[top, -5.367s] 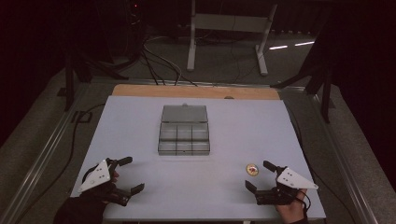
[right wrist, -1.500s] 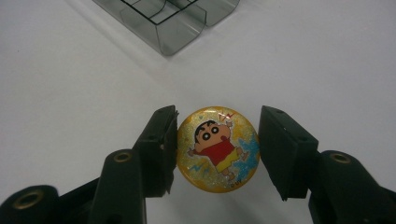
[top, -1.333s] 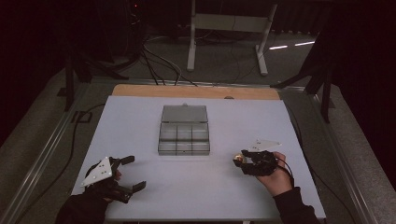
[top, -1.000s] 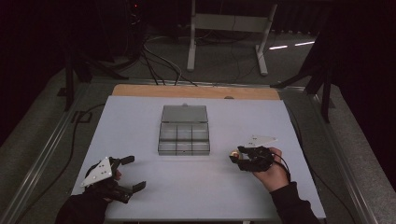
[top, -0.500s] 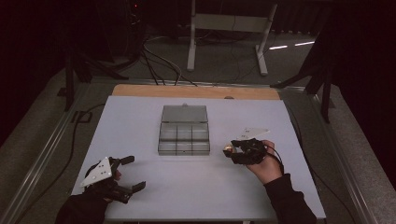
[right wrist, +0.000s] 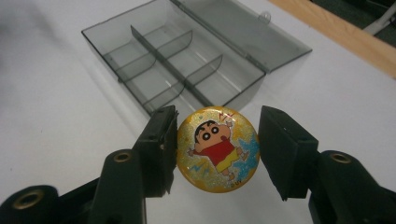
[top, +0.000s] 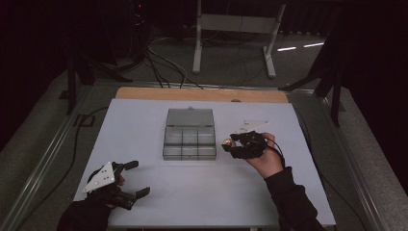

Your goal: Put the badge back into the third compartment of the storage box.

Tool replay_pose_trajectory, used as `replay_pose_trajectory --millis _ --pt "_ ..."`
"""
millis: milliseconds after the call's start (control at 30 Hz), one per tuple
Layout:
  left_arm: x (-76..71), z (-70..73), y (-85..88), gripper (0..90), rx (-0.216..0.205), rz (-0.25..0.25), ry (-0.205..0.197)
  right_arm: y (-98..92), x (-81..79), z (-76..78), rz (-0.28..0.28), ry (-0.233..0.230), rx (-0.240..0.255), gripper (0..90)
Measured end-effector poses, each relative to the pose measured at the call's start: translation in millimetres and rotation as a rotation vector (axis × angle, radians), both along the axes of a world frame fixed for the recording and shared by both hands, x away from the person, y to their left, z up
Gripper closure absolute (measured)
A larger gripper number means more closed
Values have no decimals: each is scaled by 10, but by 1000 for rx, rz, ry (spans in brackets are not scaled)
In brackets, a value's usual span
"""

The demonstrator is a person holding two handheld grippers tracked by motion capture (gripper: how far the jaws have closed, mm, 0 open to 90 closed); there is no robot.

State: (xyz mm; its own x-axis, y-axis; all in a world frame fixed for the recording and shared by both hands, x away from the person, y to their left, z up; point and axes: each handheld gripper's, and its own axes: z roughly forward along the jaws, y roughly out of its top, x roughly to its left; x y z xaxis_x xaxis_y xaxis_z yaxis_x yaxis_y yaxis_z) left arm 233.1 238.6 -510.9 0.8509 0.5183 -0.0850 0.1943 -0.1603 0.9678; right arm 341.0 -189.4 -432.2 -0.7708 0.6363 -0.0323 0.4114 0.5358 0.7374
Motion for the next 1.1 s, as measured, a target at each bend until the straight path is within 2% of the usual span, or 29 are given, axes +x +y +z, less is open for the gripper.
replay_pose_trajectory --millis 367,633,900,1100 --pt "-3 3 0 0 -1 -2 -1 204 182 43 21 13 1 482" --pt "-5 4 1 0 -4 -5 -1 338 254 53 36 17 7 482" --pt "-4 4 4 0 -8 -6 1 461 347 13 27 27 -1 482" --pt "-5 7 2 0 -9 -5 0 554 421 -33 -5 36 -8 482"
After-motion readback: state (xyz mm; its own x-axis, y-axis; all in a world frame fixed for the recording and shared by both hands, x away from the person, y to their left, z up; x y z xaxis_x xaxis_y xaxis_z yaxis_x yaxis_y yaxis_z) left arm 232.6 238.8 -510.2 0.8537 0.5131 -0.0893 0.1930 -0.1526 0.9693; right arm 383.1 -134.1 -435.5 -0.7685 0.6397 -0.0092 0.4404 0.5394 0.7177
